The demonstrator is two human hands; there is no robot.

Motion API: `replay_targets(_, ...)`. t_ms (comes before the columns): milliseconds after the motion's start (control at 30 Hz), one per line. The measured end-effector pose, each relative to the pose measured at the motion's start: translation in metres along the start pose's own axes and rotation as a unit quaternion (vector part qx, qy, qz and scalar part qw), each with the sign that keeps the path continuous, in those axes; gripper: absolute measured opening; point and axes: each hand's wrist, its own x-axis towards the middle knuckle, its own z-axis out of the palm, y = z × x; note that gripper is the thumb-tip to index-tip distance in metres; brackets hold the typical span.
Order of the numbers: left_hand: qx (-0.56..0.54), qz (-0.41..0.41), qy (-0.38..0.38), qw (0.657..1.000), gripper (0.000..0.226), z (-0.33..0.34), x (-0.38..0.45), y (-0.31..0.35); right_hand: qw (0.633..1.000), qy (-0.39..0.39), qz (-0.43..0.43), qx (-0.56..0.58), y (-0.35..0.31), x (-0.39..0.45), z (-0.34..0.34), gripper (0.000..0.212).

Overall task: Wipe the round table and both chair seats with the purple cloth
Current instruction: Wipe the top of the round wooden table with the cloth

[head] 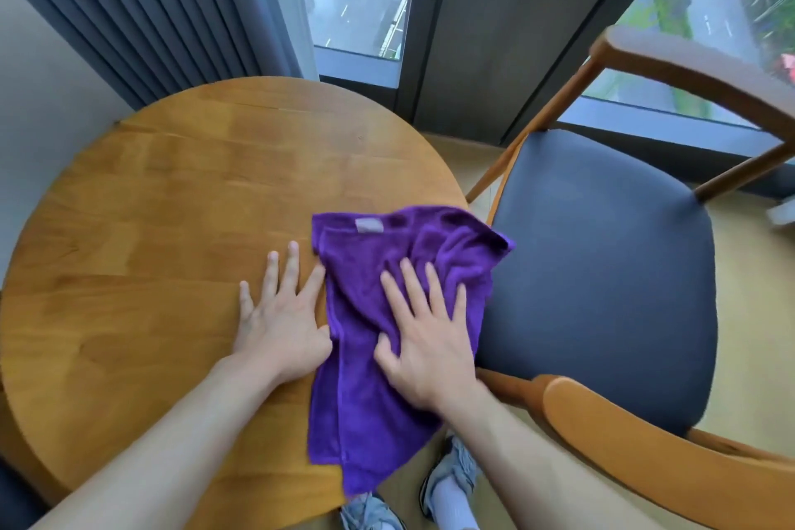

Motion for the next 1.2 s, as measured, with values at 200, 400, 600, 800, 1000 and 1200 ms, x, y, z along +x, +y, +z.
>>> replay_targets(200, 0.0, -0.002, 0.003, 1.0, 0.1, 0.002, 0.001, 0.0, 0.997, -0.002, 0.083, 0.004, 0.01, 0.068, -0.021, 0.076)
replay_targets(400, -0.03, -0.006, 0.012, 0.999, 0.098, 0.004, 0.004, -0.001, 0.999, 0.004, -0.044, -0.021, 0.004, -0.028, 0.007, 0.082)
replay_targets(600, -0.037, -0.008, 0.022, 0.999, 0.096, 0.01, 0.008, -0.002, 1.0, 0.005, -0.002, 0.016, 0.014, 0.011, -0.008, 0.081)
replay_targets(800, -0.066, -0.014, 0.038, 0.997, 0.101, 0.009, 0.007, -0.004, 0.993, 0.027, 0.107, 0.042, -0.003, 0.052, -0.011, 0.078)
replay_targets(1000, -0.119, 0.009, 0.056, 0.991, 0.104, -0.004, -0.012, -0.024, 1.0, 0.029, -0.01, 0.005, -0.044, -0.05, 0.022, 0.084)
replay_targets(1200, -0.071, -0.117, 0.018, 0.99, 0.13, 0.019, -0.071, -0.078, 0.984, -0.033, -0.17, -0.043, -0.031, -0.009, 0.009, 0.086)
